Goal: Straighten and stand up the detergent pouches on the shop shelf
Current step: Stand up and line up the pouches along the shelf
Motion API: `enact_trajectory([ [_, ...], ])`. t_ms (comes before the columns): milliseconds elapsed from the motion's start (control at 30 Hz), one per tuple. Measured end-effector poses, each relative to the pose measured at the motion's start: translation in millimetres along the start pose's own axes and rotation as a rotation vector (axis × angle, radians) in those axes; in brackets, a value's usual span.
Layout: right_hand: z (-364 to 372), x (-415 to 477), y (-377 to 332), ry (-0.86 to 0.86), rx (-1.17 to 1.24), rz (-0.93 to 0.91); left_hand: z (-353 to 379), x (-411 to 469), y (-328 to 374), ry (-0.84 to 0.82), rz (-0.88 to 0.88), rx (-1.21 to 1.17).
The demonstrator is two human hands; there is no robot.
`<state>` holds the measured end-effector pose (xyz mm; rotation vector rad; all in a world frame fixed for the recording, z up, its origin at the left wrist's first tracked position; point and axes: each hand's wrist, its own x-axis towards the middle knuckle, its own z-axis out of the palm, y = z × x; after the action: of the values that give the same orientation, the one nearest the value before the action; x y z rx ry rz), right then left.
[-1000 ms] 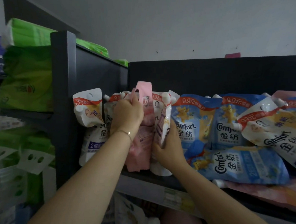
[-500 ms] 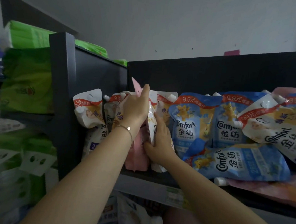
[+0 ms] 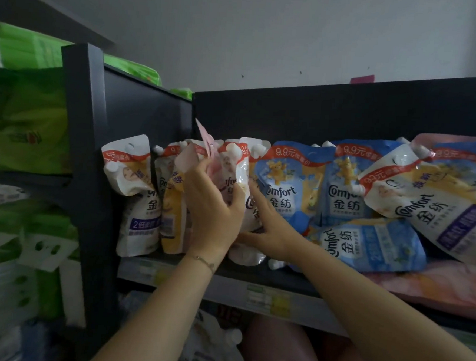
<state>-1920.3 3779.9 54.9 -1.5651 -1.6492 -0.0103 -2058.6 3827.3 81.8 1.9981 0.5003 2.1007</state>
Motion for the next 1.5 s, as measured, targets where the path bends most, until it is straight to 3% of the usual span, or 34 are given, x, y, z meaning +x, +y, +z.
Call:
enact_trajectory([
  [167,-21,-17,-7,-0.016,-0.082,0.004,12,-18,12,-0.053,0.236,0.211],
  [400,-58,-30,-10,0.016,-0.321,0.02,36,-39,23,-0.309,0.348,0.127],
  [600,-95,-20,4,0.048,-0.439,0.147,55,-43,21,-0.581,0.058,0.112],
  [767,-119,-20,14,-0.041,-0.499,0.186,67,-47,23,-0.792,-0.027,0.131],
  [833,-119,-25,13,-0.14,-0.499,0.197,72,-50,20,-0.808,-0.056,0.11],
  [900,-109,-31,10,-0.359,-0.513,0.201,75,-52,14,-0.762,-0.113,0.085],
  [1000,-84,-38,11,-0.551,-0.711,0.222,76,-52,5,-0.664,-0.162,0.065],
  [1100,-70,-46,17,-0.527,-0.972,0.206,75,-52,4,-0.609,-0.187,0.01],
  [1233,-69,-55,16,-0.448,-0.997,0.104,72,-53,5,-0.545,-0.197,-0.03],
  [1500,-79,-52,25,0.091,-0.831,0.015,71,-53,1,-0.481,-0.236,-0.118],
])
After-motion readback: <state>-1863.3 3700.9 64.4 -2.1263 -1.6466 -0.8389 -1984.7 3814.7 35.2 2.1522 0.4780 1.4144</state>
